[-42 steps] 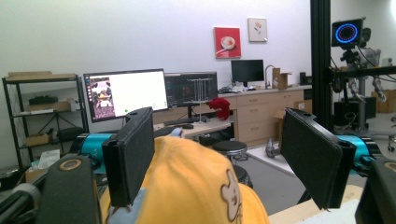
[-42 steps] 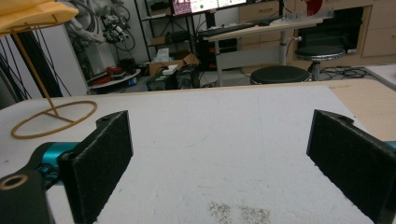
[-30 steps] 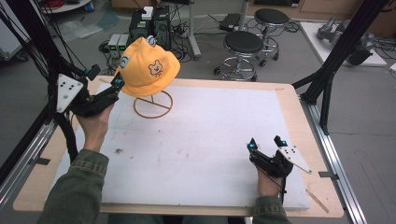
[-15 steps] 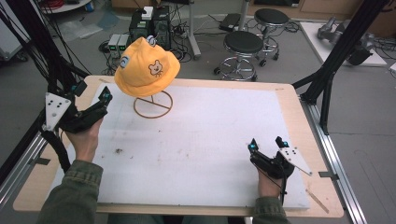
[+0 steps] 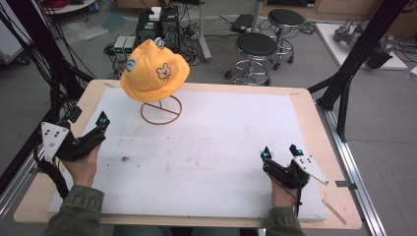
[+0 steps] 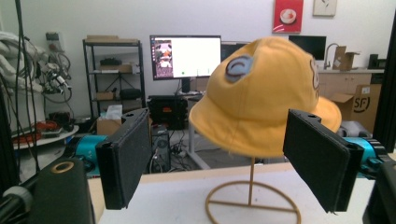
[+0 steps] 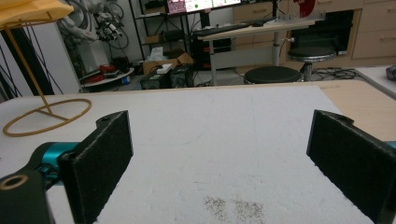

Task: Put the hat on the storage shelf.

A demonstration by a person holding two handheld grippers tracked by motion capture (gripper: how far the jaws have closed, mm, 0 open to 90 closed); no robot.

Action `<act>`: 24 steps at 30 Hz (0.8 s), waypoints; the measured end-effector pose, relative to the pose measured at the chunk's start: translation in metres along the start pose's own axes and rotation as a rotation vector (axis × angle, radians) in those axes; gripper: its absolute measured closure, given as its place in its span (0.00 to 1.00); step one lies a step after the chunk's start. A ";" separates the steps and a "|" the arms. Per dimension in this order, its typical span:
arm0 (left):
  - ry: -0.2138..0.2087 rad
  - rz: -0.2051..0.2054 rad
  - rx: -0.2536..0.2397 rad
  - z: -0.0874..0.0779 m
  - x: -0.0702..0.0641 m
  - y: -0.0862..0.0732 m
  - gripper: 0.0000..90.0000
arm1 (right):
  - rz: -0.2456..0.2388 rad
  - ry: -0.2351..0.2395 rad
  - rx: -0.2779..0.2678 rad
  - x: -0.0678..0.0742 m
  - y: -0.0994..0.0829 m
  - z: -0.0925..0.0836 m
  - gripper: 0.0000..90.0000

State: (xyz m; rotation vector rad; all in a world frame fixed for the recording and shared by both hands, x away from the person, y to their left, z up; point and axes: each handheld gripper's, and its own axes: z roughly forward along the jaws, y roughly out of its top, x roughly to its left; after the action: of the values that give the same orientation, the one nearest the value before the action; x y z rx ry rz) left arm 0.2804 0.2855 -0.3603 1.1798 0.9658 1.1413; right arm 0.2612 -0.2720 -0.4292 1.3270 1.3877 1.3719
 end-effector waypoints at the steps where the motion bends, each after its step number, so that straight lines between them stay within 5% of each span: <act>1: 0.002 0.000 0.004 -0.003 0.001 -0.003 0.26 | 0.000 0.001 0.000 0.000 0.000 0.000 0.06; 24: 0.053 -0.034 0.050 -0.031 0.011 -0.050 0.28 | -0.007 0.000 0.002 0.000 0.000 -0.001 0.06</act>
State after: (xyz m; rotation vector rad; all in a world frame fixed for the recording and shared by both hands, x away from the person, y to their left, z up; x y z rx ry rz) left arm 0.2592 0.3012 -0.4139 1.1738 1.0564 1.1322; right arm 0.2604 -0.2721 -0.4290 1.3222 1.3926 1.3668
